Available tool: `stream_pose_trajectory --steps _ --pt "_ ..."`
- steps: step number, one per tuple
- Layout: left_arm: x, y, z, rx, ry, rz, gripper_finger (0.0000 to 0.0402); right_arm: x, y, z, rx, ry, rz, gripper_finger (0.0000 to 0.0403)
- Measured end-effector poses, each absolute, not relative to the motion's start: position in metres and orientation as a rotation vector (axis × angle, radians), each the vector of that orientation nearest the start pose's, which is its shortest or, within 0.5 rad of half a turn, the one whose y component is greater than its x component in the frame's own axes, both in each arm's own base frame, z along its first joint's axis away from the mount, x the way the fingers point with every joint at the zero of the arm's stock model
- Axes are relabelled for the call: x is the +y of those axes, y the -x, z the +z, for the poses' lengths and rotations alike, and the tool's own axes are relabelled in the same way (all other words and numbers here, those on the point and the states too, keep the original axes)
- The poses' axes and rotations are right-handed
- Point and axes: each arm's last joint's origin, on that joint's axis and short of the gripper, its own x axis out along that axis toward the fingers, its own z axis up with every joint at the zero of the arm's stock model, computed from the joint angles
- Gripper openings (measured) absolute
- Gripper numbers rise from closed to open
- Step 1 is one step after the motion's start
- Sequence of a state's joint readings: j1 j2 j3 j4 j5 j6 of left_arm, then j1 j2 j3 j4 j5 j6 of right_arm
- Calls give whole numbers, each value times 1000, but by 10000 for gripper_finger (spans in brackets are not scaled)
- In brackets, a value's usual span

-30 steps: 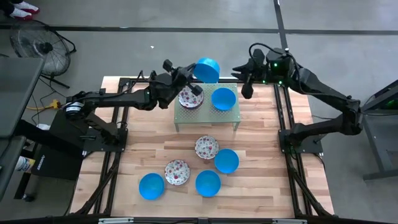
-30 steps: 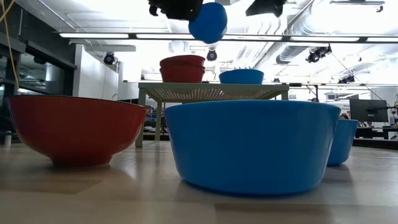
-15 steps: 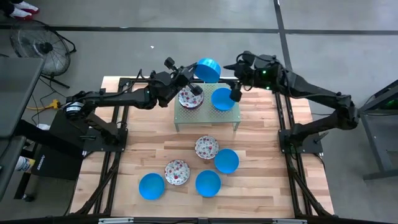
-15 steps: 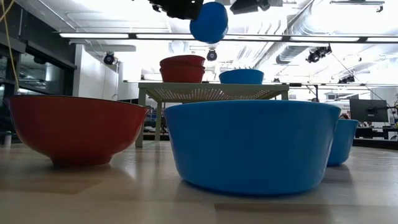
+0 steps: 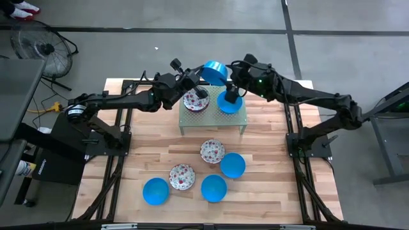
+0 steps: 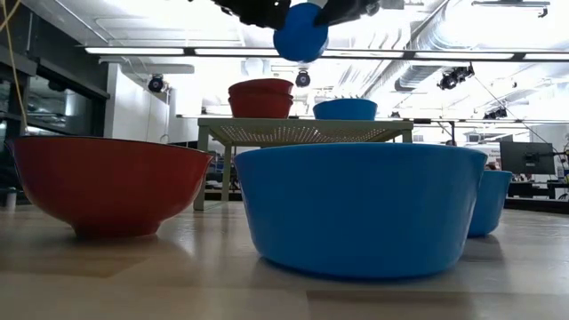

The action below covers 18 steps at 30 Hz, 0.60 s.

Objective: Pick & Place Mini bowls
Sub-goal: Stack the blue bowl on the blue bowl on the shelf

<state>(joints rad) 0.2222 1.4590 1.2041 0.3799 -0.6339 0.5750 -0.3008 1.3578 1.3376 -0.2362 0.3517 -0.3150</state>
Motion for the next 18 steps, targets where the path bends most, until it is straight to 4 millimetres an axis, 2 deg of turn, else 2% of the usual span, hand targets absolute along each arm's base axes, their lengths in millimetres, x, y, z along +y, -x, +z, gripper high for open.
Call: stream_pose_trajectory --steps 7,18 --pt "90 -321 372 134 -520 854 0 -100 -284 395 360 315 -682 205" --pt "91 -321 372 150 -516 886 0 -101 -283 396 337 287 -711 69"
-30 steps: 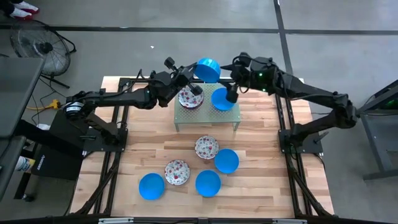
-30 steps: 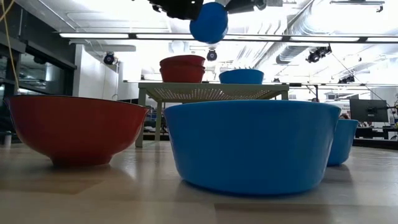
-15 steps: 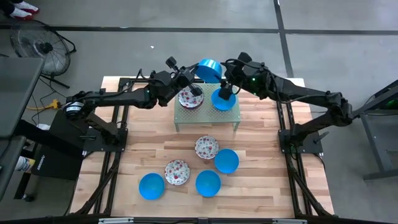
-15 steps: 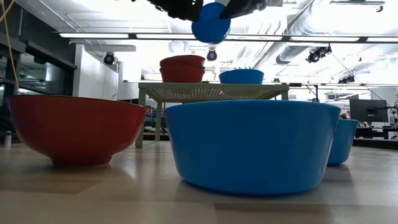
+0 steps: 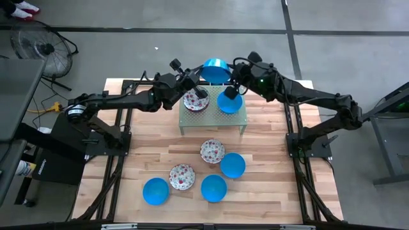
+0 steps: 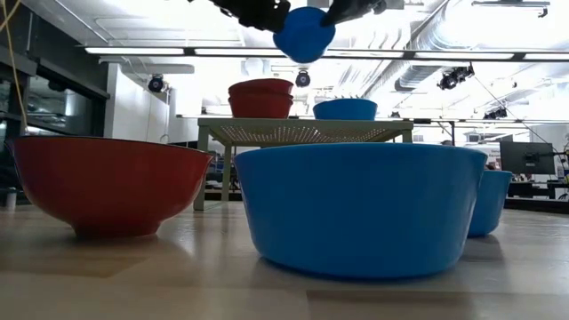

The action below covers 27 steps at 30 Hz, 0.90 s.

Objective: Pick & Place Mini bowls
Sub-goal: Stack the blue bowl on the blue bowl on the shelf

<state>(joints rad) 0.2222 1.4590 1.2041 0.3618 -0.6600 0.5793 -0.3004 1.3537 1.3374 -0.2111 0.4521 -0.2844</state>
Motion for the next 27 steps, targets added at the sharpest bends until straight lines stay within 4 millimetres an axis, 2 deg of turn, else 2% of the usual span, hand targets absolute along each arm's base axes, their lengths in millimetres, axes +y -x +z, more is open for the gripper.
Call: stream_pose_trajectory --steps 6,15,19,23,27 --pt "90 -321 371 157 -518 879 0 -102 -282 396 345 291 -736 12" --pt "89 -322 370 154 -526 829 15 -102 -282 395 362 317 -725 2" --pt "89 -323 370 174 -597 793 57 -103 -282 395 360 317 -712 0" --pt "87 -324 371 162 -645 727 116 -106 -281 395 363 314 -693 1" --pt "87 -324 373 153 -686 736 170 -112 -279 393 369 265 -681 1"
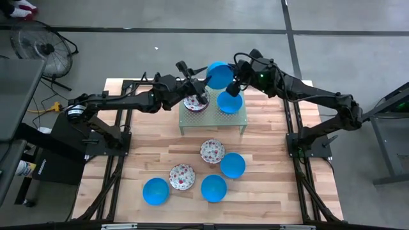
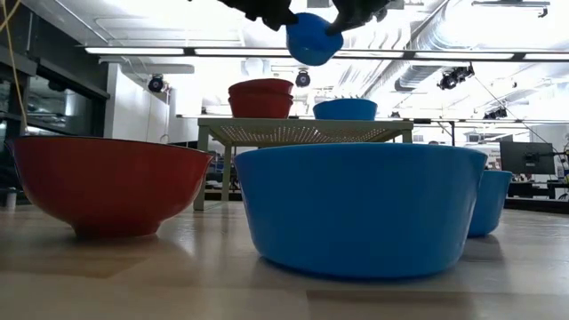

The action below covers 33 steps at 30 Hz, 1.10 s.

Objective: Pick & Place Mini bowls
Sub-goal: Stack the blue bowl on the blue bowl on the shelf

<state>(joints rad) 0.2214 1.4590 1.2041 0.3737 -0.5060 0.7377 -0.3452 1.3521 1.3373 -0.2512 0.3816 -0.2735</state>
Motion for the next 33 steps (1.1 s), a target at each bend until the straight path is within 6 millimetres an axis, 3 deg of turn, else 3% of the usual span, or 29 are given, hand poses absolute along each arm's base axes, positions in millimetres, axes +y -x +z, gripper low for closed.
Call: stream_pose_trajectory --steps 7,11,18,25,33 --pt "88 -323 382 159 -795 758 212 -122 -273 388 401 178 -658 1" --pt "87 -315 406 174 -846 806 213 -129 -263 393 471 137 -683 1" --pt "92 -276 443 283 -867 726 213 -151 -231 407 594 -101 -678 1" --pt "112 -228 434 434 -694 534 213 -175 -217 393 747 -348 -584 1" --pt "123 -202 415 488 -590 374 213 -191 -234 369 791 -522 -493 1"
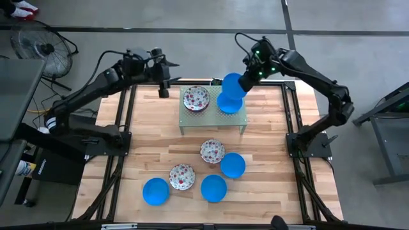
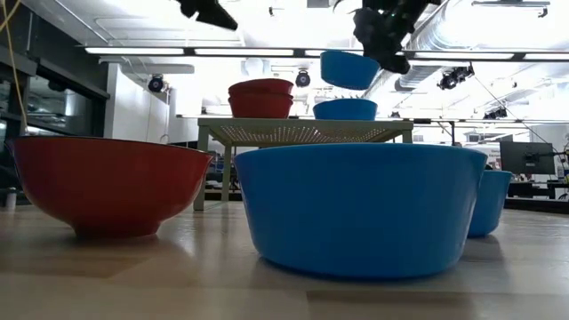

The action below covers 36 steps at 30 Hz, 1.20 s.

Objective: Pick & Place Mini bowls
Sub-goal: Stack the blue bowl on the blue bowl on the shelf

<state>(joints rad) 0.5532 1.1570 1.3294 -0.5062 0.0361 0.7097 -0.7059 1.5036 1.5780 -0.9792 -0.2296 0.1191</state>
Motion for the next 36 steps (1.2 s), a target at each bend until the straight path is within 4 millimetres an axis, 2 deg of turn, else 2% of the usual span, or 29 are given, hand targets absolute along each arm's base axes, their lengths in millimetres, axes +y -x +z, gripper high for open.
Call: stream_pose_trajectory --steps 5,15,23,36 --pt "125 -184 385 480 -484 376 213 -192 -238 367 789 -544 -518 0" --pt "108 -150 332 180 -247 437 213 -192 -238 367 767 -596 -541 0" --pt "102 -144 285 44 -66 426 213 -194 -239 369 736 -616 -560 0" --pt "100 -142 247 -35 44 422 213 -195 -241 371 695 -658 -582 0"
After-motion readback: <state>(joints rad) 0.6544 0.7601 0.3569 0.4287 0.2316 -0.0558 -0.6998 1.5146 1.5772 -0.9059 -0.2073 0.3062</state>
